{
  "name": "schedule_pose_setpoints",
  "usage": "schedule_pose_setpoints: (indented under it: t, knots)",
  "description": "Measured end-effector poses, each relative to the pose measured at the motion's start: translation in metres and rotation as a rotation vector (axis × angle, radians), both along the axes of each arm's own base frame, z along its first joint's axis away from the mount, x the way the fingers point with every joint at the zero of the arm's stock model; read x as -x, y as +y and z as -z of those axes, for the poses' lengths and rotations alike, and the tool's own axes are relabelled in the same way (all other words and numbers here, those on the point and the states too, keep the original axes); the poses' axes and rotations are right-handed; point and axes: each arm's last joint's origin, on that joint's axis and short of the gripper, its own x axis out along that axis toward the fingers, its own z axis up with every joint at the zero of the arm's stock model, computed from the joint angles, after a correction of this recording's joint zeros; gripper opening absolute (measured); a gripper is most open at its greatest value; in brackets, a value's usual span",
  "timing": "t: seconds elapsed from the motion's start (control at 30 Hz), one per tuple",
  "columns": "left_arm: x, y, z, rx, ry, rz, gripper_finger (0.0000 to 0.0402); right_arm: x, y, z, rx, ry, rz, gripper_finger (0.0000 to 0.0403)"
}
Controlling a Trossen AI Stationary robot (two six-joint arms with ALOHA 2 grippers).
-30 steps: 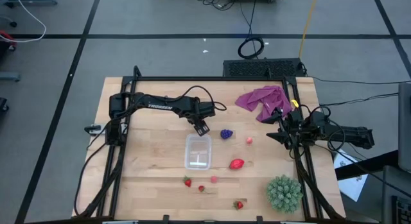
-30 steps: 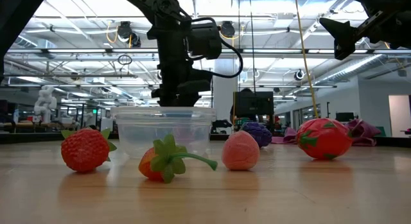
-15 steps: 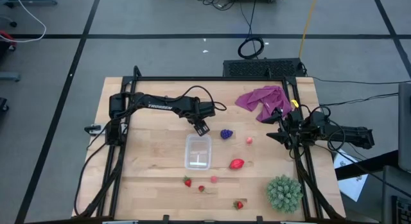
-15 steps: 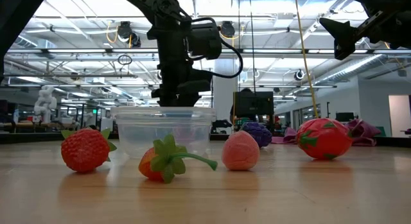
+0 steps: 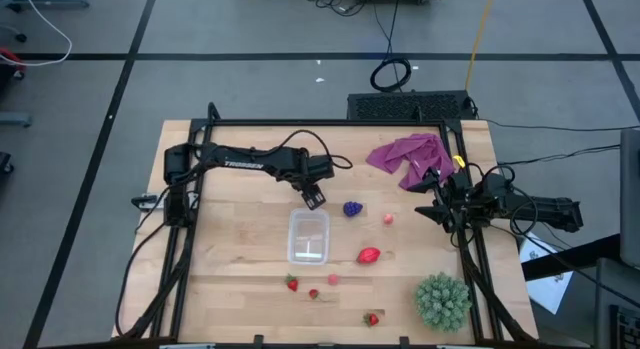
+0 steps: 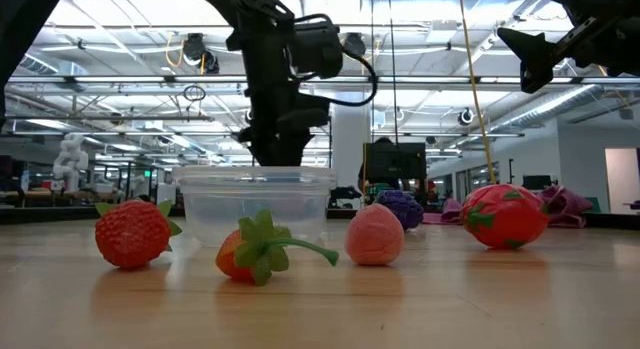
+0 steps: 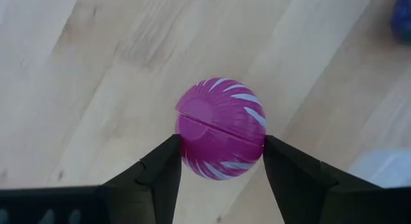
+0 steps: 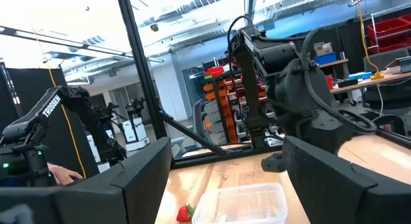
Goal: Pick and placing Produce into tupperware
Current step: Put the purple onion into the transparent bin
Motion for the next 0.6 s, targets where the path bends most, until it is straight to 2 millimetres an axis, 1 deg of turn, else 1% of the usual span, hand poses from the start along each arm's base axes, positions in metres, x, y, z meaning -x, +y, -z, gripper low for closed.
schedule_pose_setpoints:
  t: [0.23,0.4,0.5,0.6]
  knots:
    - [0.008,-0.001,-0.028,-0.027,-0.072,-0.005,0.0202,-0.001,0.0,0.001,-0.001,0.013,0.001,0.029]
    - [0.019,-0.006,-0.057,-0.037,-0.153,-0.019,0.0202,-0.002,0.0,0.001,-0.002,0.018,0.001,0.029]
    - [0.023,-0.018,-0.069,-0.038,-0.189,0.005,0.0202,-0.002,0.0,0.001,-0.002,0.017,0.001,0.029]
    - [0.025,-0.035,-0.078,-0.029,-0.221,0.032,0.0202,-0.002,0.0,0.001,-0.002,0.016,0.001,0.029]
